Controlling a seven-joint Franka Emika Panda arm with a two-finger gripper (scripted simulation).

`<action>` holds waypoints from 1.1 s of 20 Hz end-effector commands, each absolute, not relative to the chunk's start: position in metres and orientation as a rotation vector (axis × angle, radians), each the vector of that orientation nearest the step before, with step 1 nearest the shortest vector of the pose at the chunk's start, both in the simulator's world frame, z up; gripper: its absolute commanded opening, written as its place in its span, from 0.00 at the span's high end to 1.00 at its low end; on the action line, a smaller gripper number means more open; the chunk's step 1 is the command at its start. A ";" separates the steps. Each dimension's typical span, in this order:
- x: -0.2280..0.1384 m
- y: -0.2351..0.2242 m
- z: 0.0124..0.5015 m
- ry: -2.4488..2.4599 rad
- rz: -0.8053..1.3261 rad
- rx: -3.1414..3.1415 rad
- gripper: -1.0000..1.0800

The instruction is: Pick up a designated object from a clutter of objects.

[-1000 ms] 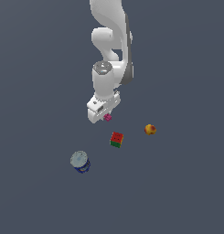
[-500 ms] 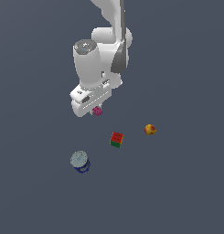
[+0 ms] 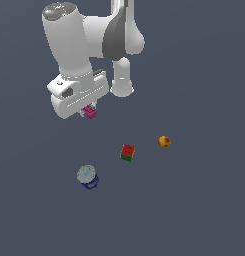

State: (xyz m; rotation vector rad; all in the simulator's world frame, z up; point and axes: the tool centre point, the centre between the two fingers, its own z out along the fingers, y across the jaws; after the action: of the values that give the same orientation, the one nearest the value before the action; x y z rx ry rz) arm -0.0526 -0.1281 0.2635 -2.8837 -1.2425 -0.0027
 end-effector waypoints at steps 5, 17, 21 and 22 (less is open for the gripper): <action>-0.033 -0.159 0.316 -1.243 -0.001 -2.884 1.00; -0.011 -0.189 0.366 -1.243 0.000 -2.885 1.00; -0.008 -0.192 0.372 -1.243 0.000 -2.885 1.00; -0.007 -0.193 0.373 -1.243 0.000 -2.885 1.00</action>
State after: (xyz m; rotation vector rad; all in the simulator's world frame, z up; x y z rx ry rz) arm -0.0082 -0.1920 0.3708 -2.8852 -1.2426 -0.0003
